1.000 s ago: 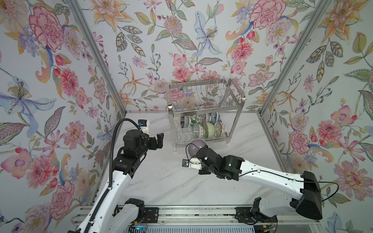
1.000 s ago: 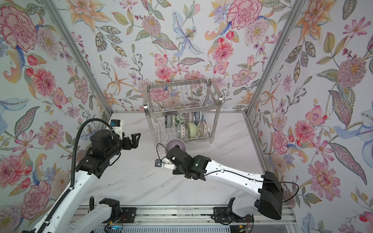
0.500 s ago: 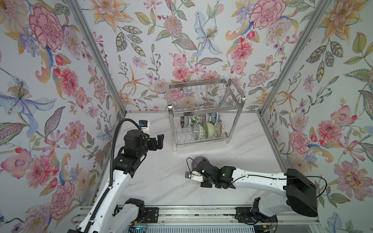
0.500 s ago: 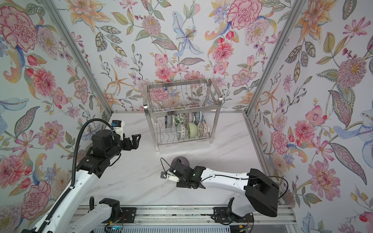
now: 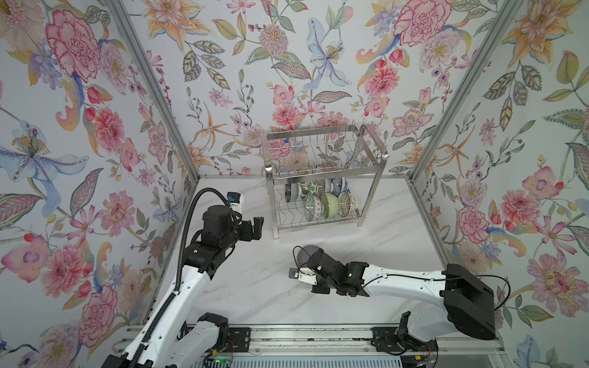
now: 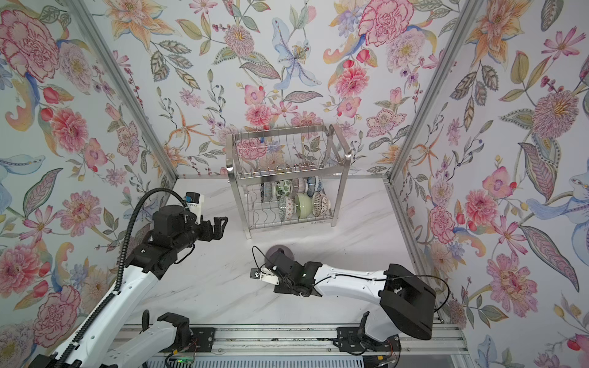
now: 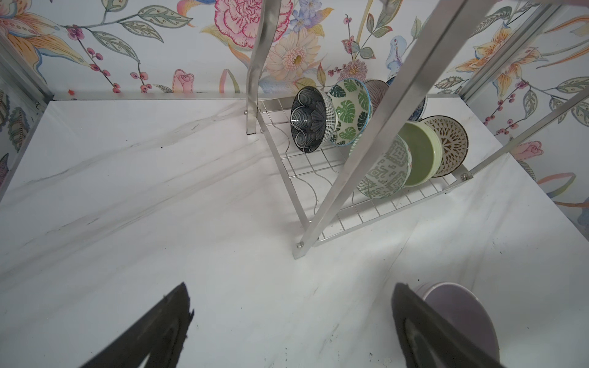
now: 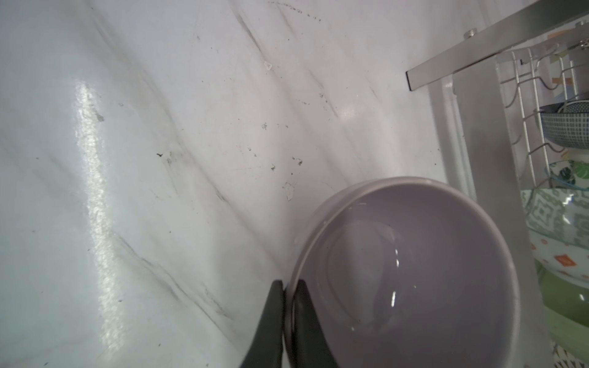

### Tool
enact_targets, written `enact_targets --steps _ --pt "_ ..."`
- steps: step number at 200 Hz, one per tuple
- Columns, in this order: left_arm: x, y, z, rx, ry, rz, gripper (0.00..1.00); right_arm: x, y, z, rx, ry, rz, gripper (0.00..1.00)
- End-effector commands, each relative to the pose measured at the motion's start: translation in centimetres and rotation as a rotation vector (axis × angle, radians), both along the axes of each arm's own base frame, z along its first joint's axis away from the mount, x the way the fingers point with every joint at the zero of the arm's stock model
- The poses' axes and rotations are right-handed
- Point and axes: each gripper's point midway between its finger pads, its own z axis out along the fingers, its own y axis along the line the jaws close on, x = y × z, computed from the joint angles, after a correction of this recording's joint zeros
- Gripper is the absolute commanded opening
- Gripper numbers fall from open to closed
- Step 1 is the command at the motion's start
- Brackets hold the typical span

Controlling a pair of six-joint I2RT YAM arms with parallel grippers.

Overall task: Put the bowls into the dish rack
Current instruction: 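Set the lilac bowl on the table with the right gripper while the left arm approaches, then close the left gripper on the lilac bowl rim while the right gripper hovers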

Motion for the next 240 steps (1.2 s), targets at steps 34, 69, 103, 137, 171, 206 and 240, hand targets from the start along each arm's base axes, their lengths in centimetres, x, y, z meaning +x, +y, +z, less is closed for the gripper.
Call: enact_targets --steps 34,69,103,137,171,206,240 --pt "0.0 -0.6 0.8 0.029 -0.002 -0.012 0.99 0.7 0.8 0.3 0.055 0.014 0.007 0.15" --pt "0.0 -1.1 0.3 0.042 0.021 -0.022 0.99 0.7 0.8 0.3 0.054 0.024 0.010 0.18" --pt "-0.7 -1.5 -0.7 0.069 0.060 -0.039 0.99 0.3 0.7 1.1 0.048 0.042 0.024 0.45" --pt "-1.8 -2.3 -1.1 0.099 0.095 -0.054 0.99 0.8 0.8 5.5 0.134 -0.016 0.003 0.68" --pt "-3.6 -5.9 -3.9 0.105 0.169 -0.109 0.99 1.5 -0.3 12.2 0.298 -0.097 -0.083 0.99" --pt "-5.8 -10.0 -7.9 0.080 0.292 -0.126 0.99 3.2 -4.4 16.8 0.419 -0.182 -0.299 0.99" --pt "-6.8 -12.1 -10.6 0.077 0.386 -0.066 0.99 4.7 -8.0 17.8 0.476 -0.125 -0.499 0.99"
